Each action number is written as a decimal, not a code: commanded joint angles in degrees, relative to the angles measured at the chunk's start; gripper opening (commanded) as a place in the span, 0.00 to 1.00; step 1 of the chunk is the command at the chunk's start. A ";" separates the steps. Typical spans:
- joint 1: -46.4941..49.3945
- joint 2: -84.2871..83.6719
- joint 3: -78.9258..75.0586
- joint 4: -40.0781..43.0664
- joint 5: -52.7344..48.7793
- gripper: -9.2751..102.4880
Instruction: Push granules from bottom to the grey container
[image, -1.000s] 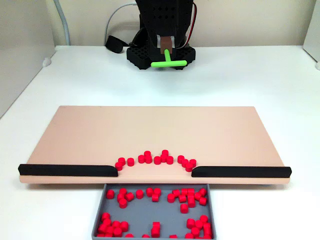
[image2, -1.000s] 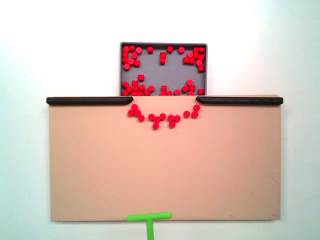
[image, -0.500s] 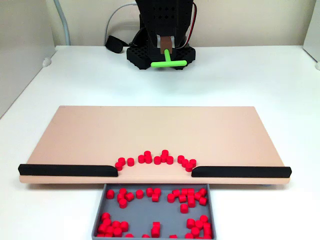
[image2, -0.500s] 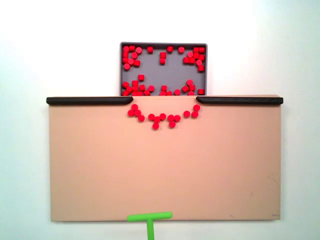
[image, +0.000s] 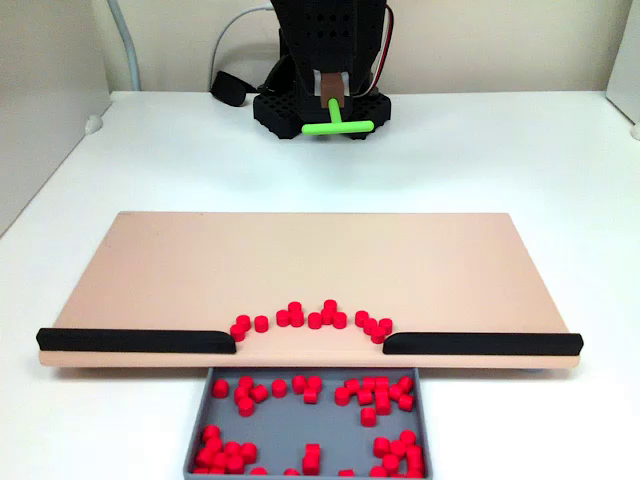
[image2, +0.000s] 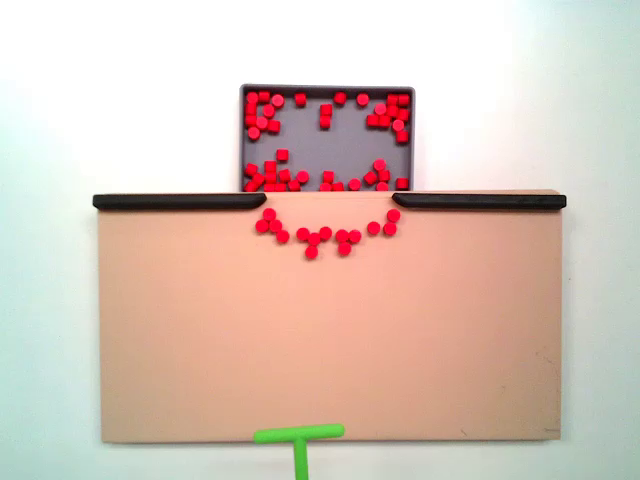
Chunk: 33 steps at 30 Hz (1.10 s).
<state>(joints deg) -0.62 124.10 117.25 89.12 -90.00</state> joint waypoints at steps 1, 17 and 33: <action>0.09 0.26 -0.44 -0.44 -0.18 0.08; -0.18 0.88 -0.44 -0.44 -0.26 0.08; 0.44 -1.49 -0.35 -2.99 -1.32 0.08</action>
<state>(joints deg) -0.62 122.87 117.25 87.80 -91.14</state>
